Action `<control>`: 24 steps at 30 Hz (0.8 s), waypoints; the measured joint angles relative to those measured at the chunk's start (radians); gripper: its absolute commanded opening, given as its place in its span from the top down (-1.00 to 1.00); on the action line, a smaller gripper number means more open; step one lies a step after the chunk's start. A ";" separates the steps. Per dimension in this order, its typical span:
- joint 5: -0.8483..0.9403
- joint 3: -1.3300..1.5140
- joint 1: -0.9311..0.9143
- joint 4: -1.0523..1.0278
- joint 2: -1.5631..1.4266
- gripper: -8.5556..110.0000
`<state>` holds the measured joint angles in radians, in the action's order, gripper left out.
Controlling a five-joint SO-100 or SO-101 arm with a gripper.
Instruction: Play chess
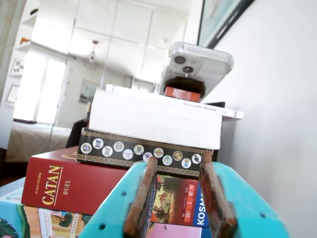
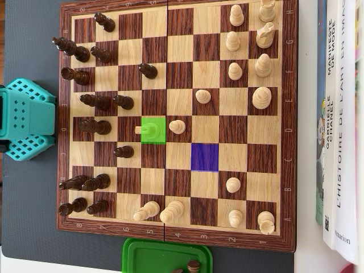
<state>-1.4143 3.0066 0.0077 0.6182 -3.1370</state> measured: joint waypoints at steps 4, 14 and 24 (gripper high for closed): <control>0.000 0.089 0.000 0.146 -0.094 0.62; -0.048 0.133 0.011 0.440 -0.206 0.62; -0.069 0.133 0.008 0.772 -0.216 0.62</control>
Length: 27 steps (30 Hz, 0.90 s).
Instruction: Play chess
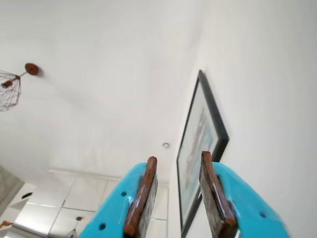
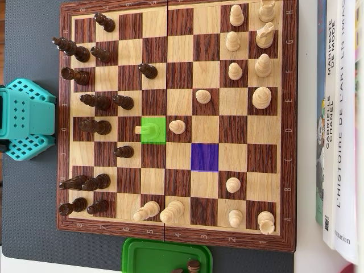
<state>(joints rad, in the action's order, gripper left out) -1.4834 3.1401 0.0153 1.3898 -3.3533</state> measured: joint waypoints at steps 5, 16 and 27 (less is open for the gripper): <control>0.000 0.000 -0.006 0.120 -0.003 0.62; 0.000 0.000 -0.006 0.347 -0.003 0.62; 0.000 0.000 -0.008 0.414 -0.003 0.62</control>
